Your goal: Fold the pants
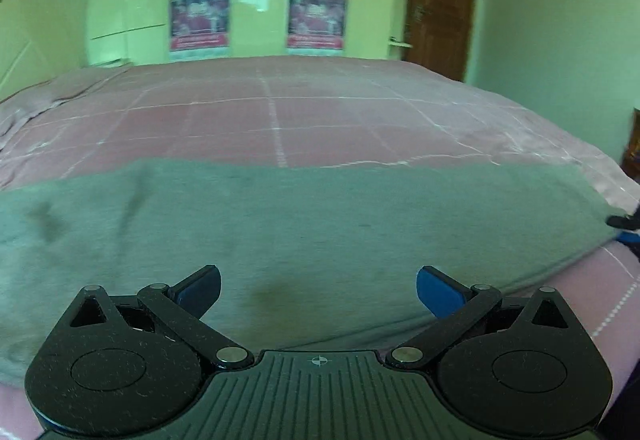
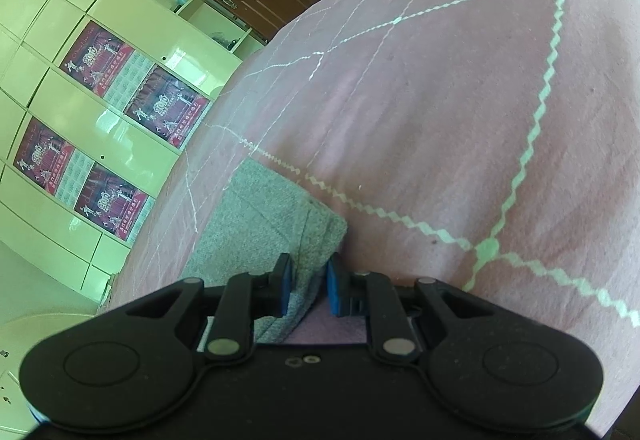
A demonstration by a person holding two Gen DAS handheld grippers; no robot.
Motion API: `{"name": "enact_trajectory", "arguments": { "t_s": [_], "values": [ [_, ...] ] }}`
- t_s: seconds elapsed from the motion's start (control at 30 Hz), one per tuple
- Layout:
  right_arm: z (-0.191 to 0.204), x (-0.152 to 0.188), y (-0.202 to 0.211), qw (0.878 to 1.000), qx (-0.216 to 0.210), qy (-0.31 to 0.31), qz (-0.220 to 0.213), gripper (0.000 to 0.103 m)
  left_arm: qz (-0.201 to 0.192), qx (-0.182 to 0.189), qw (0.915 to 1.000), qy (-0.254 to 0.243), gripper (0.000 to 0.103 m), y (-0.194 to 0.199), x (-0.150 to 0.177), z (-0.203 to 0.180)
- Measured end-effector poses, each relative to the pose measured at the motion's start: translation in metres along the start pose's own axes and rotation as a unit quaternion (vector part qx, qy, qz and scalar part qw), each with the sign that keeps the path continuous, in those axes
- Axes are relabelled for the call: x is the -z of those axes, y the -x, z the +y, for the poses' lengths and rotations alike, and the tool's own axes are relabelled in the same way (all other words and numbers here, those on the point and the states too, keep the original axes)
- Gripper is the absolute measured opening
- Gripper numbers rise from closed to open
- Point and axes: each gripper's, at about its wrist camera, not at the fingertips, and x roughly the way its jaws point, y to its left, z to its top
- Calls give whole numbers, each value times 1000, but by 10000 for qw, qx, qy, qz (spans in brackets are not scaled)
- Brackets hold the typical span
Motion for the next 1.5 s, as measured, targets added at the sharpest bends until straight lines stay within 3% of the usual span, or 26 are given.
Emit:
{"name": "enact_trajectory", "arguments": {
  "t_s": [0.1,0.13,0.17,0.23,0.3,0.53,0.63,0.67,0.73,0.8,0.97,1.07,1.13,1.17,1.2,1.23,1.27,1.33,1.5],
  "values": [
    [-3,-2,1,9999,-89,-43,71,8,619,331,9973,-228,103,-29,-1,-52],
    [-5,-3,2,9998,-147,-76,98,8,716,55,9966,-407,103,-35,1,-65],
    [-5,-5,1,9996,-207,-117,119,8,657,-94,9967,-460,103,-33,0,-73],
    [-9,-5,2,9992,-326,-172,156,8,439,205,9988,-54,103,-23,-4,-72],
    [-12,-5,3,9988,-417,-197,160,8,299,249,9991,185,103,-17,-5,-70],
    [-13,-4,4,9982,-532,-212,158,11,675,75,9977,33,103,-37,-2,-81],
    [-18,-8,4,9976,-613,-255,211,11,382,105,9984,410,103,-24,-14,-78],
    [-22,-8,4,9974,-642,-267,201,11,347,-44,9987,373,103,-25,-14,-80],
    [-23,-7,5,9970,-693,-295,169,12,747,-202,9966,275,103,-45,-5,-79],
    [-22,-6,7,9968,-732,-287,177,14,536,-228,9983,58,103,-46,3,-82],
    [-21,-3,7,9963,-815,-274,77,19,535,-245,9982,81,103,-48,2,-83],
    [-19,0,9,9951,-951,-266,6,30,496,-248,9984,75,103,-47,3,-83],
    [-15,0,9,9944,-1033,-204,-8,46,487,-244,9985,91,103,-45,5,-82],
    [-11,0,9,9947,-1021,-120,27,49,479,-239,9985,97,103,-47,5,-82],
    [-6,-1,9,9959,-895,-8,94,43,473,-241,9985,110,103,-48,4,-83],
    [-3,-3,9,9976,-685,15,107,23,465,-238,9984,197,103,-48,3,-81],
    [-7,-4,8,9984,-532,-117,126,10,438,-233,9982,335,103,-45,3,-80],
    [-17,-4,7,9969,-664,-378,195,8,359,-287,9984,322,103,-42,4,-81],
    [-19,-5,6,9962,-760,-328,279,10,442,-426,9979,189,103,-48,6,-87]
  ]
}}
